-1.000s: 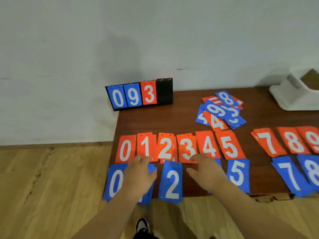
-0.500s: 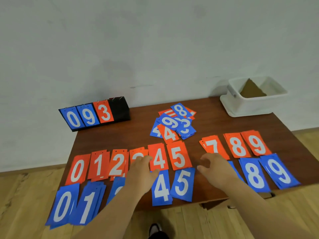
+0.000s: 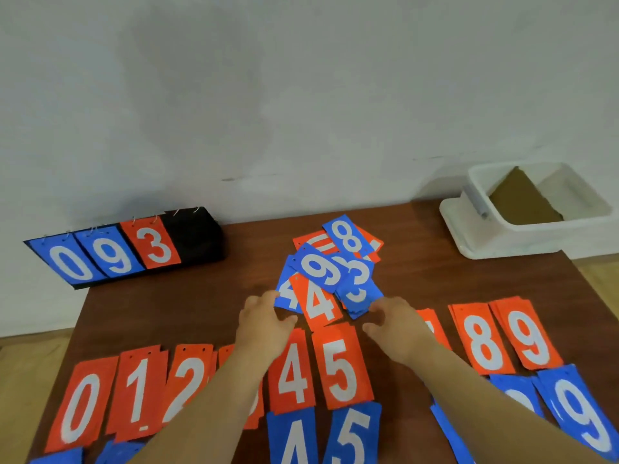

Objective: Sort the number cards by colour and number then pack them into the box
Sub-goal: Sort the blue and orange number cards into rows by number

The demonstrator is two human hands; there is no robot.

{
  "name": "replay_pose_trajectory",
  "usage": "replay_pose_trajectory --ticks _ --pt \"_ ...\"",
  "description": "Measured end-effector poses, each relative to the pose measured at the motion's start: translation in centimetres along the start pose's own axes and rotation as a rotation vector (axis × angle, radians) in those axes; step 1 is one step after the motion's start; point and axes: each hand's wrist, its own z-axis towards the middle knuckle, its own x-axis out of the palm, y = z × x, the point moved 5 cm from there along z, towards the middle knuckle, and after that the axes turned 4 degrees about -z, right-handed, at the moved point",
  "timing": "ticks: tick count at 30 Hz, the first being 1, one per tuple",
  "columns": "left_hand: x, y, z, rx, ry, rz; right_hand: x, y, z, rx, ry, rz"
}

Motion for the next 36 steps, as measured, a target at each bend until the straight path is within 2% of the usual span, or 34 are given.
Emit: replay_pose_trajectory --ticks 3,9,14,19,24,27,30,36 --pt "1.5 -0.4 4.2 -0.021 -0.004 -0.032 0.3 2.6 5.6 -0.042 0.013 -0.029" --pt "4.9 -1.4 8.7 -0.02 -0.011 0.096 3.3 7.3 14.0 -0.117 -0.001 -0.225" --pt "5.8 -0.6 9.8 -0.066 0.04 -0.102 4.7 7.3 16.6 -0.076 -0.006 -0.293" --pt "4.3 0.4 9.5 -0.1 0.046 -0.375 4.1 5.7 17.8 0.005 0.033 -0.152" --pt "-0.3 1.5 7.7 -0.184 -0.16 -0.437 3.0 4.6 16.7 0.006 0.009 0.014" --pt "-2.9 1.1 5.7 -0.161 -0.232 -0.488 0.7 4.7 14.5 -0.054 -0.053 0.238" --pt "-4.7 -0.9 2.0 -0.098 -0.241 -0.512 -2.5 3.9 10.6 -0.093 -0.086 0.424" --pt "-4.5 -5.7 -10.2 -0.039 -0.137 -0.649 -7.4 -0.8 -0.3 -0.19 -0.024 0.523"
